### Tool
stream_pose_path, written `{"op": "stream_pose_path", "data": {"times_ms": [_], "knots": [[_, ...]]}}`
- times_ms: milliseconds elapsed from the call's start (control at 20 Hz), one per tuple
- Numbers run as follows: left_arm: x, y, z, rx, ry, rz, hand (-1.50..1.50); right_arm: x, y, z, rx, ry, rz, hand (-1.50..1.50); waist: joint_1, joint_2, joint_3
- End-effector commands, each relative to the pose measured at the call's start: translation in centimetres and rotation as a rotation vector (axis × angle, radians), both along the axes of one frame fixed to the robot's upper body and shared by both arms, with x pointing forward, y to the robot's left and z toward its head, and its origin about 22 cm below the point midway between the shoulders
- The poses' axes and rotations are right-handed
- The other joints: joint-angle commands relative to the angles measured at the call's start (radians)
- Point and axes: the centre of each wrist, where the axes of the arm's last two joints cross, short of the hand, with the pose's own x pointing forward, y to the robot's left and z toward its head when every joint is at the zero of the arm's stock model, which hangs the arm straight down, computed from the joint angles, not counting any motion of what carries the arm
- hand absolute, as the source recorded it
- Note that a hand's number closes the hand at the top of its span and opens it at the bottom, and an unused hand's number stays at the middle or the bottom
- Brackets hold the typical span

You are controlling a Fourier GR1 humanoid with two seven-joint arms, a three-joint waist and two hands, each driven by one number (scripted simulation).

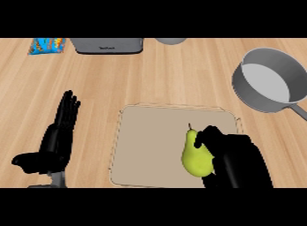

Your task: Pick the pear from the tray and place it in the pot

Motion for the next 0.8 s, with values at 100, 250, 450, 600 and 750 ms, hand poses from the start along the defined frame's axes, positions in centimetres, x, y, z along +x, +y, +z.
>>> {"op": "stream_pose_path", "data": {"times_ms": [100,250,450,600,750], "knots": [[0.3,0.5,-0.1,0.006,0.003,-0.008,0.0,0.8,-3.2,3.5,0.017,-0.061,-0.141,1.5,0.004,0.002,0.0],[0.8,-0.8,1.3,-0.006,0.002,-0.002,0.0,2.3,-5.5,2.2,0.026,-0.053,-0.216,1.5,0.005,0.003,0.001],[0.0,-0.6,-0.5,-0.006,-0.001,-0.006,0.0,4.9,-9.9,4.0,0.05,-0.049,-0.252,1.5,0.006,0.004,0.0],[0.3,-1.1,-1.0,0.007,-0.002,0.0,0.0,6.1,-12.4,0.9,0.036,-0.016,-0.279,1.5,0.006,0.004,0.001],[1.4,-1.6,0.4,0.011,-0.009,-0.006,0.0,8.3,-15.7,2.3,0.035,-0.041,-0.314,1.5,0.007,0.004,0.001]]}}
